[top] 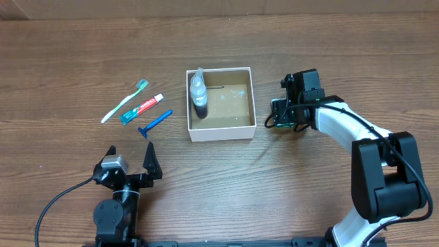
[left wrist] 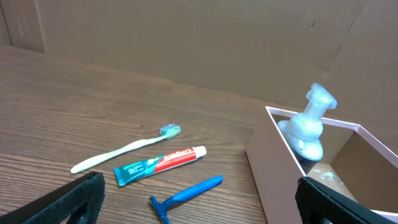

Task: Pack container
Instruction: 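Lower the right gripper onto the green soap bar package and grasp it, then carry the soap package with the right gripper into the box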

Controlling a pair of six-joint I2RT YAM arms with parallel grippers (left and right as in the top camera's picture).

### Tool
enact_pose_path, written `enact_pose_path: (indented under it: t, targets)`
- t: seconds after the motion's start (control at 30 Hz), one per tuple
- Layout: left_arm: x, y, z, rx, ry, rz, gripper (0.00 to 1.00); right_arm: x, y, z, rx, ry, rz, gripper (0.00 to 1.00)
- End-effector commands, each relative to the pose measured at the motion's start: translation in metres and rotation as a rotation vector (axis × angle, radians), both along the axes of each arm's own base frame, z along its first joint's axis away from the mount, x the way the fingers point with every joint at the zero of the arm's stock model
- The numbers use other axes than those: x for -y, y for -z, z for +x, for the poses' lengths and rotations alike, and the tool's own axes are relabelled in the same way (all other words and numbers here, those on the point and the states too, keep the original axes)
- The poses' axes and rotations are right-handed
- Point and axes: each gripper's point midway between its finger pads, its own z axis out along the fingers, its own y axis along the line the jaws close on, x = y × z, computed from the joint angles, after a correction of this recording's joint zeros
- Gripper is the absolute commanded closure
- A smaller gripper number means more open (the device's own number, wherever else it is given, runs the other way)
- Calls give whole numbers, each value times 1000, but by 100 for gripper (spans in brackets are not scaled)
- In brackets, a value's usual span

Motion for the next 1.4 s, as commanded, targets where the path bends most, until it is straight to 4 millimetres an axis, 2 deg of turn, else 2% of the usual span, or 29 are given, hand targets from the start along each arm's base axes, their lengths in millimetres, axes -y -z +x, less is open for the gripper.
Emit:
enact_pose_path:
  t: [0.0,0.1,0.27,0.37,0.47,0.53,0.67,0.83,0.97,1.07,1.2,1.37]
  targets:
    - [0,-1,0,10,2,11,0,4,6,-4,-16,20,-25,39]
    - [0,-2,0,10,2,11,0,5,8,-8,-33,20,-29,43]
    - [0,-2,0,10,2,11,0,9,12,-16,-72,46,-44,42]
    - [0,-2,0,10,2,11,0,12,13,-18,-80,63,-55,34]
    - [0,-1,0,10,2,11,0,15,13,-19,-85,73,-68,33]
    - [0,-2,0,10,2,11,0,18,13,-19,-86,88,-78,37]
    - [0,-1,0,10,2,11,0,20,14,-20,-88,101,-89,53]
    - [0,-2,0,10,2,11,0,20,13,-18,-88,138,-74,54]
    - [0,-1,0,10,2,11,0,19,4,-15,-100,145,-73,53]
    - [0,-2,0,10,2,11,0,18,-15,-9,-105,153,-72,53]
    - [0,-2,0,10,2,11,0,14,-53,4,-78,166,-48,53]
    - [0,-1,0,10,2,11,0,-6,-125,16,-8,123,68,53]
